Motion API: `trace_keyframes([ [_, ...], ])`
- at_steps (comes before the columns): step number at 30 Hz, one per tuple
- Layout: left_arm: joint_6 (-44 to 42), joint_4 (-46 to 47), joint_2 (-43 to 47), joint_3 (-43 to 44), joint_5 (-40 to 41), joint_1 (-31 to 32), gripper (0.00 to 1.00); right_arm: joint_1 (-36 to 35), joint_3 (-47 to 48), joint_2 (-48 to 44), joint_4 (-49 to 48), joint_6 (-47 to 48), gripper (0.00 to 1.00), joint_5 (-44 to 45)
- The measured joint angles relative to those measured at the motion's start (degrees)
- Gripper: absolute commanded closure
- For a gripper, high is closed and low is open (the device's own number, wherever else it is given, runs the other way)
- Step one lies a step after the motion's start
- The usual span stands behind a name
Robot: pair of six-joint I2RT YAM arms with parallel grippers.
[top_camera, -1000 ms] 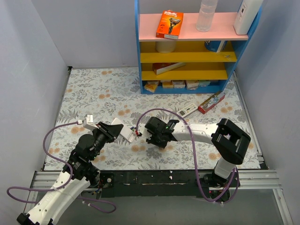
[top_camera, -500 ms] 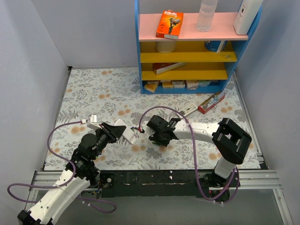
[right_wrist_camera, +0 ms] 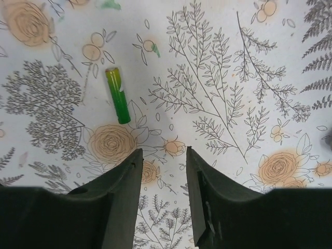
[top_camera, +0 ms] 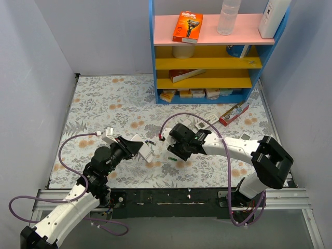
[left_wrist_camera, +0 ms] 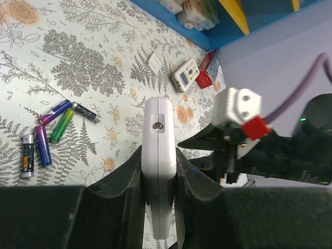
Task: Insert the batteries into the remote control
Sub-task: Pick up the battery from the center of the board.
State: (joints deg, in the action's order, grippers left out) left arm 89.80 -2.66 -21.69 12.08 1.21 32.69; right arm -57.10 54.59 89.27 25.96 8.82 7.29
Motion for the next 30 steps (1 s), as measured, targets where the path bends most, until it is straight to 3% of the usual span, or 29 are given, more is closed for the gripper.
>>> trace_keyframes([
  [3,0.0,0.7,-0.7,-1.0,-0.2,0.0,1.0,0.1,0.0,-2.7,-0.2,-1.7,0.46,-1.4],
  [12,0.5,1.0,-2.5,-2.0,-0.2,0.0,1.0,0.1,-0.8,-3.3,-1.6,-10.1,0.47,-3.8],
  [30,1.1,1.4,-2.6,-2.3,-0.1,0.0,1.0,0.1,-0.5,4.8,-4.6,-4.9,0.58,-10.5],
])
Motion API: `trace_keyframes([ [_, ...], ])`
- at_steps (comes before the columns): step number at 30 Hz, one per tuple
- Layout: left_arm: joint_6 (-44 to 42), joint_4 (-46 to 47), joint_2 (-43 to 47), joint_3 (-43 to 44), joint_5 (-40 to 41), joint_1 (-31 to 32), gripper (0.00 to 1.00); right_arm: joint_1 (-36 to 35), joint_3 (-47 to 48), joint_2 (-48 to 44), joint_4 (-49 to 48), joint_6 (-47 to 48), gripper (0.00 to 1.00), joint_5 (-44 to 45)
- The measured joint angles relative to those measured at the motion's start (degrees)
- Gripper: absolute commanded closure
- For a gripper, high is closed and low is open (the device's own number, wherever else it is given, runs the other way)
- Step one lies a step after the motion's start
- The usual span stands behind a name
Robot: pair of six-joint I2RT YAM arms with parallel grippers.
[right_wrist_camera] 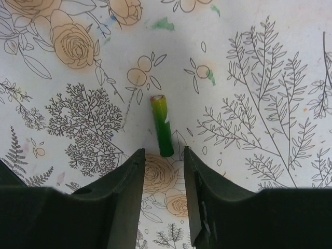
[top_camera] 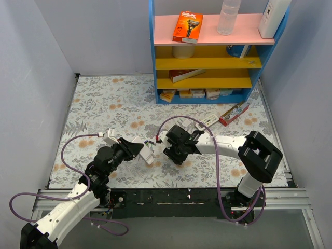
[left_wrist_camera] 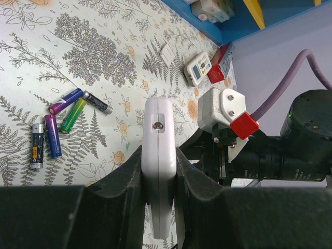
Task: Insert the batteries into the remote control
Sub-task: Pick up the battery from the center of the board.
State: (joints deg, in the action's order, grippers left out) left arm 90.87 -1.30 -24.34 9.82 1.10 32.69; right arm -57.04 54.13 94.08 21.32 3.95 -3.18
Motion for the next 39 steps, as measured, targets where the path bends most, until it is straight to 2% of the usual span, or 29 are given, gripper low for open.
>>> trace_keyframes([
  [2,0.0,0.0,0.0,0.0,0.0,0.0,1.0,0.0,0.5,0.5,-0.4,0.6,0.6,-0.2],
  [6,0.0,0.6,-0.3,0.0,0.0,0.0,1.0,-0.1,1.4,1.6,-0.8,1.4,0.7,-0.9],
  [8,0.0,0.9,-0.6,0.0,0.0,0.0,1.0,-0.2,1.8,2.0,-0.9,1.9,0.71,-1.1],
  [12,0.0,1.9,-1.0,0.0,0.0,0.0,1.0,-0.3,2.2,2.4,-0.9,2.4,0.91,-1.2],
  [15,0.0,3.7,-1.7,-0.2,-0.1,0.0,1.0,-0.4,2.4,2.5,-1.0,2.3,0.99,-1.4],
  [24,-0.1,11.7,-6.2,-0.9,-0.1,0.0,1.0,-0.1,2.4,0.6,1.3,-5.3,0.99,-1.2],
  [31,-0.9,23.8,-14.4,-1.0,-0.5,0.0,1.0,2.6,2.8,-9.7,4.8,-21.2,0.99,-3.0],
  [39,-3.2,38.3,-24.9,-0.5,-1.6,0.0,1.0,7.5,4.2,-16.9,5.9,-35.9,0.99,-6.6],
])
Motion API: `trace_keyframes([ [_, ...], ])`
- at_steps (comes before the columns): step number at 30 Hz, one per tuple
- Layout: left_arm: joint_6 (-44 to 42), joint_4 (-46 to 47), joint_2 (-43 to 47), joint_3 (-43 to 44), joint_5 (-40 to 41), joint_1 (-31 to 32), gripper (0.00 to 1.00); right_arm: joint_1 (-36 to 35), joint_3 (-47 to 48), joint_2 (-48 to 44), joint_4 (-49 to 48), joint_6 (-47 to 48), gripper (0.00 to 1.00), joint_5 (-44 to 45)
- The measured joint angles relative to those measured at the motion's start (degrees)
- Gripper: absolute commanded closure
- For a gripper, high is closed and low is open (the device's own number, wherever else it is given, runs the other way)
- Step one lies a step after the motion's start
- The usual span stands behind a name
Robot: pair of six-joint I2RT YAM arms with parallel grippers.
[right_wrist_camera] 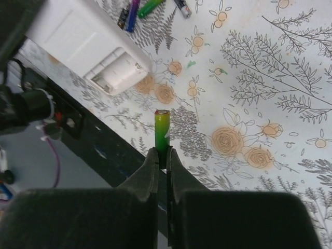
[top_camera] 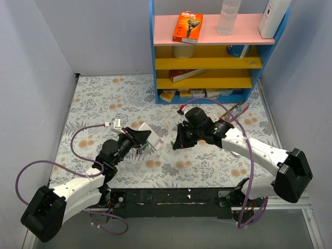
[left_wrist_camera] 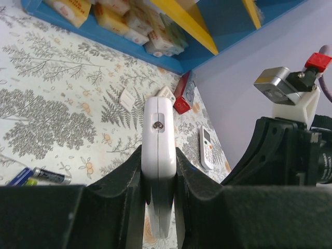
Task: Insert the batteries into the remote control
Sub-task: Pick up the battery from the center of the board, then load the battery into the remote control.
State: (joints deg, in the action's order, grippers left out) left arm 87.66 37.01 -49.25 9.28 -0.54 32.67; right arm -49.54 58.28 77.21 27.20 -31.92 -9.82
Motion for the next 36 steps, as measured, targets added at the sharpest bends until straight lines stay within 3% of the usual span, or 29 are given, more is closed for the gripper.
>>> trace_keyframes([
  [6,-1.7,8.6,-6.7,2.5,-1.7,0.0,1.0,4.6,-2.0,-3.3,-7.3,-11.9,0.99,-7.3],
  [13,-2.3,15.8,-10.4,4.0,-2.2,0.0,1.0,5.2,-7.3,-3.1,-18.4,-25.6,0.99,-13.8],
  [23,-2.4,18.8,-11.4,4.9,-1.7,0.0,1.0,5.2,-8.5,-2.4,-25.3,-36.0,0.99,-13.8],
  [36,-4.9,15.9,-10.8,7.3,5.7,4.0,1.0,5.2,-8.6,-1.7,-26.1,-40.6,0.99,-8.5],
])
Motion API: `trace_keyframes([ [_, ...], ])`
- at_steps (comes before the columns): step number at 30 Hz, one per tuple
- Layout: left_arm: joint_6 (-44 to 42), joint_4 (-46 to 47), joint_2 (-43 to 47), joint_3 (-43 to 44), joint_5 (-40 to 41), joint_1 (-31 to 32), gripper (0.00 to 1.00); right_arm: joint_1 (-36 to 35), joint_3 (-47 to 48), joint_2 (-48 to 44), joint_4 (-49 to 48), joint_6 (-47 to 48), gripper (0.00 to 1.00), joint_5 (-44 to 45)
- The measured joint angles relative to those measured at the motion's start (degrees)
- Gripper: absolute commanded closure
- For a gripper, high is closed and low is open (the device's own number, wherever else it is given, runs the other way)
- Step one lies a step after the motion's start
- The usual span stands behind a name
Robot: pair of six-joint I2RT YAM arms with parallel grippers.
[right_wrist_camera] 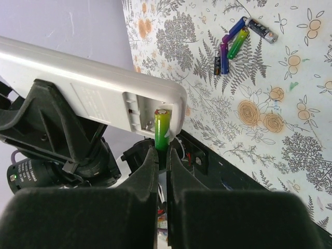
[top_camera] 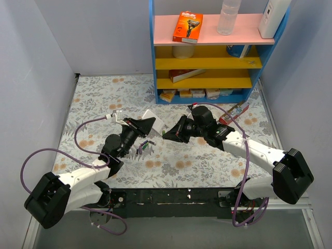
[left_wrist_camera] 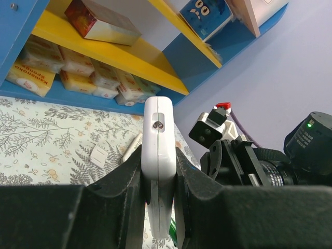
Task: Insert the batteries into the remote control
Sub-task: Load the battery into the remote control.
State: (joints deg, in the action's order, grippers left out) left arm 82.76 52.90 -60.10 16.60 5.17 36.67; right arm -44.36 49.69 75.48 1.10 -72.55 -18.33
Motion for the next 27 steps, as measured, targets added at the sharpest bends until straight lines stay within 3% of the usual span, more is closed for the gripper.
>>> trace_keyframes([
  [27,-4.4,-6.9,3.1,2.1,6.7,3.3,1.0,-0.3,0.1,0.6,-0.8,-2.9,0.99,5.6],
])
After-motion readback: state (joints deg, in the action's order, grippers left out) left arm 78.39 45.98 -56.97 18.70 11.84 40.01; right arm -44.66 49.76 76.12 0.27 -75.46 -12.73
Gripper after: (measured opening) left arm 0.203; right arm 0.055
